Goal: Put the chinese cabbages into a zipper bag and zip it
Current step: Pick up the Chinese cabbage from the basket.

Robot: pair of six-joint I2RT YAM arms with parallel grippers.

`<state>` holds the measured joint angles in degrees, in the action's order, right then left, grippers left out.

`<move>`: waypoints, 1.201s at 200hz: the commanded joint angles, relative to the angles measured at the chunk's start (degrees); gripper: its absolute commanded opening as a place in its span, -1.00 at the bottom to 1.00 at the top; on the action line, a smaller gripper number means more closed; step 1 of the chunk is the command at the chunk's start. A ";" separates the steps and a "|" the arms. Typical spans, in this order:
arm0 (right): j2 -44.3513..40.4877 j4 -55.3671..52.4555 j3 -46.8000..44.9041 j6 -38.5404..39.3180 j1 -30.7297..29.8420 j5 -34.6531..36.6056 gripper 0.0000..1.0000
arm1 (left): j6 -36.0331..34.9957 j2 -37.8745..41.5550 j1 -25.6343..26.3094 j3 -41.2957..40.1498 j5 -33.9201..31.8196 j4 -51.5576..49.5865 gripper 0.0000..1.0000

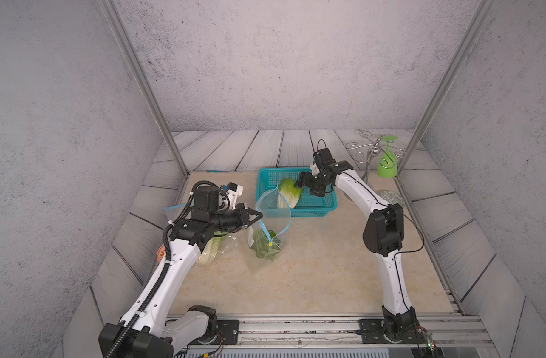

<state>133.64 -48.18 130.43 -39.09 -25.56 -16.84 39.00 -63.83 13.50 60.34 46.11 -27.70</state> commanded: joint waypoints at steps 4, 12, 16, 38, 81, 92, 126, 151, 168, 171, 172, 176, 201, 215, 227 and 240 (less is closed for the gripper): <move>7.14 -2.88 7.61 -1.05 -2.29 6.05 0.74 | 0.46 -0.80 -0.40 -0.98 1.33 2.31 -1.00; 9.23 -2.95 9.01 -1.93 -2.70 7.02 0.81 | 0.70 -1.01 -0.34 -1.01 1.48 2.78 -1.00; 10.11 -2.69 9.55 -2.30 -2.78 7.08 0.83 | 0.92 -1.09 -0.23 -1.16 1.57 3.18 -1.00; 15.18 -3.20 13.43 -2.79 -4.11 10.35 0.84 | 1.34 -1.77 0.50 -1.21 1.77 4.03 -1.00; 20.74 -4.31 15.36 -2.89 -4.30 13.55 0.81 | 0.96 -2.17 2.35 -1.23 1.36 4.50 -1.00; 21.38 -4.35 14.51 -3.04 -3.85 12.74 0.76 | 1.15 -2.35 2.87 -1.47 1.10 5.09 -1.00; 18.30 0.32 8.82 -2.32 -1.53 4.04 0.10 | 1.62 -3.05 4.23 -1.23 0.31 6.57 -1.00; 8.69 12.25 -2.11 -2.04 0.46 -3.96 -0.37 | 0.60 -2.88 4.61 -1.22 -0.71 6.19 -1.00; 1.95 18.33 -6.34 -2.04 1.67 -8.35 -0.47 | -0.12 -3.05 4.99 -1.23 -1.06 5.52 -1.00; 0.88 18.86 -6.68 -2.04 1.80 -8.90 -0.48 | -0.24 -3.05 5.11 -1.09 -1.17 5.43 -1.00; 0.46 19.02 -6.77 -2.04 1.86 -9.08 -0.49 | -0.29 -3.05 5.12 -1.05 -1.18 5.36 -1.00; -0.94 19.52 -7.15 -2.00 2.10 -9.64 -0.51 | -0.48 -3.05 5.33 -1.06 -1.32 5.28 -1.00; -10.24 21.36 -11.65 -0.08 2.68 -10.00 -0.59 | -1.30 -3.78 7.15 -0.57 -2.90 5.06 -1.00; -16.68 21.54 -16.56 1.82 2.70 -8.46 -0.60 | -1.28 -4.57 8.52 0.65 -3.84 5.19 -1.00; -23.08 21.83 -21.97 3.24 2.69 -5.94 -0.63 | -1.39 -5.19 9.50 1.55 -5.09 5.40 -1.00; -31.11 22.59 -28.00 4.73 2.65 -1.32 -0.67 | -1.07 -5.96 10.29 2.13 -5.59 6.34 -1.00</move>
<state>120.03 -28.47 109.16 -38.52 -22.17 -23.07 38.52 -68.66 22.35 60.10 42.61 -23.14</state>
